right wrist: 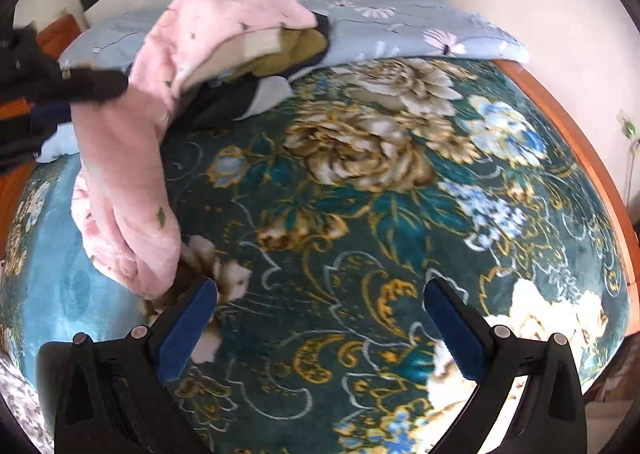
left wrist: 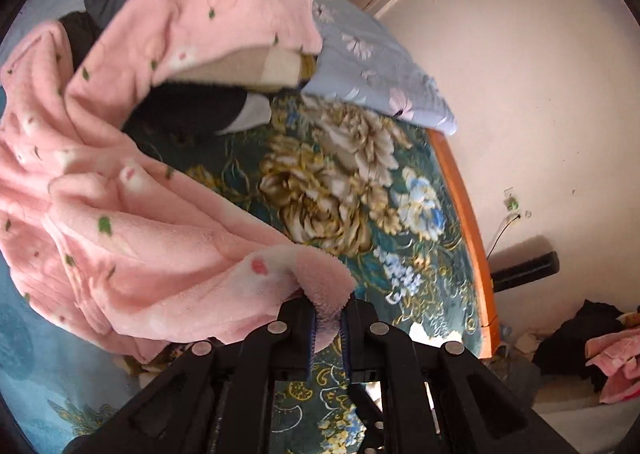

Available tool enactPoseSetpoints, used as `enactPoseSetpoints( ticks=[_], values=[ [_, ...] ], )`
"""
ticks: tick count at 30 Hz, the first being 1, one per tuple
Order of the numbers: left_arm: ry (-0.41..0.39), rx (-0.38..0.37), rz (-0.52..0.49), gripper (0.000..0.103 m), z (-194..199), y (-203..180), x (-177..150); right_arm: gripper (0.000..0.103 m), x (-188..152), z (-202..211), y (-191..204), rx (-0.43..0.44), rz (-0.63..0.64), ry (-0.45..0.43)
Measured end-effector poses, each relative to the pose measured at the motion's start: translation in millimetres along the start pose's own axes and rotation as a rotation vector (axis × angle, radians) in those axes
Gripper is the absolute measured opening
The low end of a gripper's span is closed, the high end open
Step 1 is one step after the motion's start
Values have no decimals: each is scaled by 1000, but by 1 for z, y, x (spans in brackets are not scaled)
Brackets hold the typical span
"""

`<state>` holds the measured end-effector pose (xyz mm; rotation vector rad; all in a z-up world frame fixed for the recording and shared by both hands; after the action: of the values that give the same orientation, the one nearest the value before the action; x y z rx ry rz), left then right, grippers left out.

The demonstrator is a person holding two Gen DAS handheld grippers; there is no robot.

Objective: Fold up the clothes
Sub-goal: 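Pull the pink garment off the pile and spread it on the blanket with the left gripper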

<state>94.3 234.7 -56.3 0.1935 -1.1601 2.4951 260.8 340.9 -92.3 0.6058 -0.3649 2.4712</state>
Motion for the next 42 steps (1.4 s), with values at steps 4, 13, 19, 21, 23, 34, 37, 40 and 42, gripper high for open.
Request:
enactPoseSetpoints(
  ticks=[4,13,19,21,23,34,37,40,42],
  values=[
    [38,66,42,20,-31,5,-9,103,-20,-8,-40,-44,-56,44],
    [-18,-25,12,77,9,-19,-14,103,-44,-12,-59,-33,-93,79],
    [-174,-31,44,77,85,4,-11,103,-38,1,-20,63,-29,12],
    [-283,-7,80,77,134,30,-6,103,-34,5,1,120,3,-1],
    [-389,78,143,77,183,71,-5,103,-29,10,24,175,41,-17],
    [-551,168,696,77,256,310,-85,103,16,19,220,234,474,-136],
    [-523,127,775,77,239,343,-98,103,7,-3,267,219,603,-96],
    [-496,96,784,77,223,358,-90,103,-7,-20,295,151,793,-105],
    [-485,79,782,77,214,364,-80,102,-13,-23,296,150,922,-129]
  ],
)
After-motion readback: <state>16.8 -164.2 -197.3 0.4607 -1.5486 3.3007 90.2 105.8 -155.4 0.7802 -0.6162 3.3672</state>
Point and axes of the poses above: each gripper's, at about its wrist camera, not at the fingertips, and z roughly against the way its jaws point, y to its left, x to its top, the point moved 3 cm from there along -z, roughly the way its jaws point, and after that the axes turned 12 degrees about -x, right-handed, at the moved point
